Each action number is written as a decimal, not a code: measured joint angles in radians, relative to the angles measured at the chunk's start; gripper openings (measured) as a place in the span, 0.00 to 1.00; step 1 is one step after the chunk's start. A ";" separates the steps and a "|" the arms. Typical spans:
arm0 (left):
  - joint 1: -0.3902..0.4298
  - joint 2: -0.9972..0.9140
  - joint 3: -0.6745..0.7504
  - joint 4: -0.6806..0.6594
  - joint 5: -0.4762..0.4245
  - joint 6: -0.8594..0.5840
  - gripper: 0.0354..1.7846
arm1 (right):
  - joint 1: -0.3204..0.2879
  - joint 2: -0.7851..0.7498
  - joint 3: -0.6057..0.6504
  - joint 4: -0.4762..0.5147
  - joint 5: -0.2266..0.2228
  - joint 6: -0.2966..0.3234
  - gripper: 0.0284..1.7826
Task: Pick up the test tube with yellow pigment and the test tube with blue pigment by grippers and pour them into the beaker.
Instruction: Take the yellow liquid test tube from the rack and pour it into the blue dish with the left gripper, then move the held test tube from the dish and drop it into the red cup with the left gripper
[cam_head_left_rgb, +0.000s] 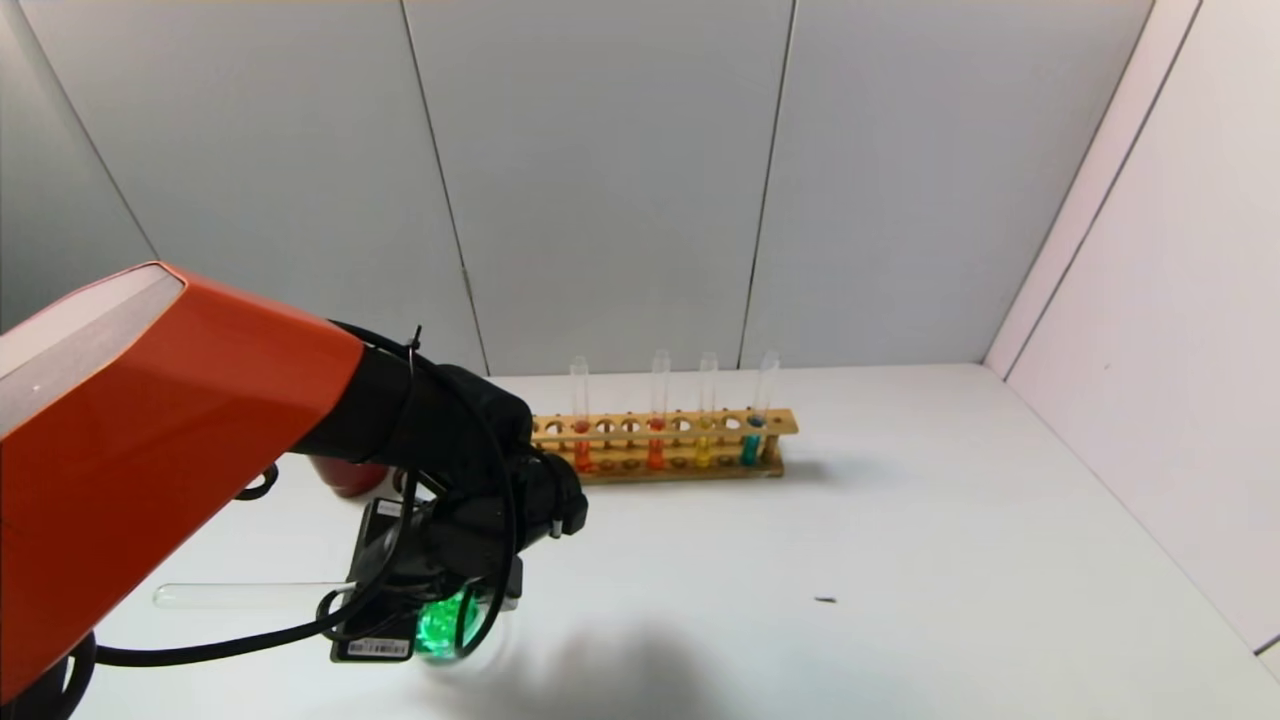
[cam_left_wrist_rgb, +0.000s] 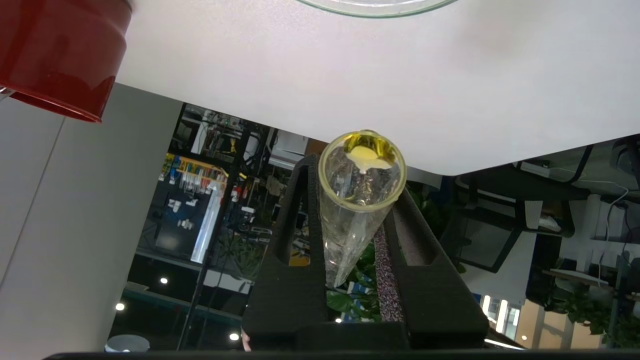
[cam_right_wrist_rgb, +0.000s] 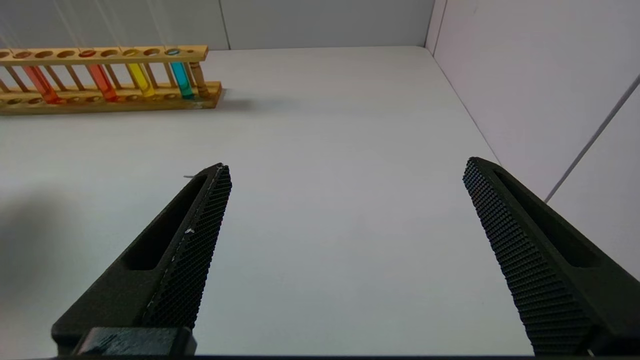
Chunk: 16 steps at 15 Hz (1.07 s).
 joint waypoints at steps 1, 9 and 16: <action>0.000 0.000 0.000 -0.005 0.000 -0.002 0.16 | 0.000 0.000 0.000 0.000 0.000 0.000 0.95; 0.026 -0.003 0.002 -0.034 -0.121 -0.266 0.16 | 0.000 0.000 0.000 0.000 0.000 0.000 0.95; 0.041 -0.140 0.017 -0.132 -0.142 -0.466 0.16 | 0.000 0.000 0.000 0.000 0.000 0.000 0.95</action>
